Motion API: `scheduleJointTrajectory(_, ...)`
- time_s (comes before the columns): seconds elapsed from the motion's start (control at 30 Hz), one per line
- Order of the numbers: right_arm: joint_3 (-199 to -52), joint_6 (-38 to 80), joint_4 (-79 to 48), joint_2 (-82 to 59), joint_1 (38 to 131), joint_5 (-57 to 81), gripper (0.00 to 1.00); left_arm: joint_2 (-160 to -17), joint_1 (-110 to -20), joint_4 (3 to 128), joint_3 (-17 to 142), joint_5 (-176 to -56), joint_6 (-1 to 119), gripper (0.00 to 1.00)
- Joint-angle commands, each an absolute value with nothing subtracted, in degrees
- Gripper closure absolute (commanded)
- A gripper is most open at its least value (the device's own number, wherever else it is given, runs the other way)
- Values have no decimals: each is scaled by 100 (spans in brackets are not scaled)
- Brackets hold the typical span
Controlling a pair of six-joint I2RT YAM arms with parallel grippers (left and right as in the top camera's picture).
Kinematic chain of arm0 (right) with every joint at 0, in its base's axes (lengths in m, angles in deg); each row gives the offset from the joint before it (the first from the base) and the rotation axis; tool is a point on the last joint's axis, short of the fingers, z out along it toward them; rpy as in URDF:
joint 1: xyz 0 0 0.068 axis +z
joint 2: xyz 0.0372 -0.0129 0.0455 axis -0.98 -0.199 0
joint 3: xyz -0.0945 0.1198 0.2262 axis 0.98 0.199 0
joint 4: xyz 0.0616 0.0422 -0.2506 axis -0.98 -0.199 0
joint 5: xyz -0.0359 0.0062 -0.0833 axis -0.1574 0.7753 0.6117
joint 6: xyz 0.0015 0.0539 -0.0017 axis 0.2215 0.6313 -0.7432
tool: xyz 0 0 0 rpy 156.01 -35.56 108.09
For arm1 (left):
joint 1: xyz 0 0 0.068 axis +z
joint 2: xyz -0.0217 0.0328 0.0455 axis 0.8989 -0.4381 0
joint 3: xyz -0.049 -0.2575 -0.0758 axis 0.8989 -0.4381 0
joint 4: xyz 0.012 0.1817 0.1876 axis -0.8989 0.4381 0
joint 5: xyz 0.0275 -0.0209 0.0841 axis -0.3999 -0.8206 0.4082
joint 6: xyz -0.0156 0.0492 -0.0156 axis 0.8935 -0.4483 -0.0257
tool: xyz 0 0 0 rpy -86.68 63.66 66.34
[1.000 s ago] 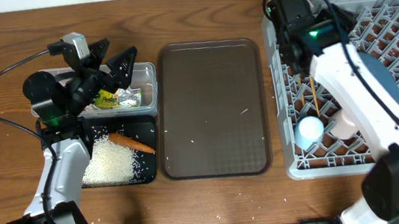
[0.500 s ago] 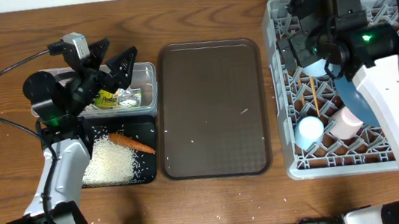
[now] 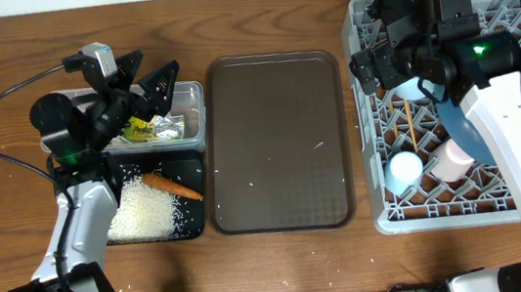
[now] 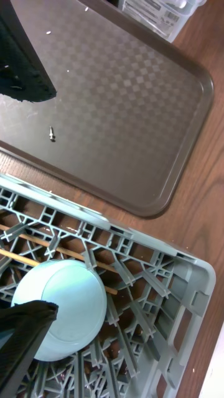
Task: Sort waste into correct bins and load items into the dishwasher rack
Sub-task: 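Open the right gripper to release the plate and lift away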
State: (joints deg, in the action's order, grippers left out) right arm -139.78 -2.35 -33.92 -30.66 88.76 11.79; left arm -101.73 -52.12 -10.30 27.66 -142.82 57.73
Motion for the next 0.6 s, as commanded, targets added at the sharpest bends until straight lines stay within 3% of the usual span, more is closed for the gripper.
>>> scheduleJointTrajectory(0.0, -13978, -161, -3392, -2945, 8830, 1079, 1, -10079, -5207, -1071, 2762, -14271, 5699, 4)
scheduleJointTrajectory(0.57, -13978, -181, -3683, -2467, 8876, 1422, 1, -10079, -5207, -1071, 2762, -14271, 5701, 4)
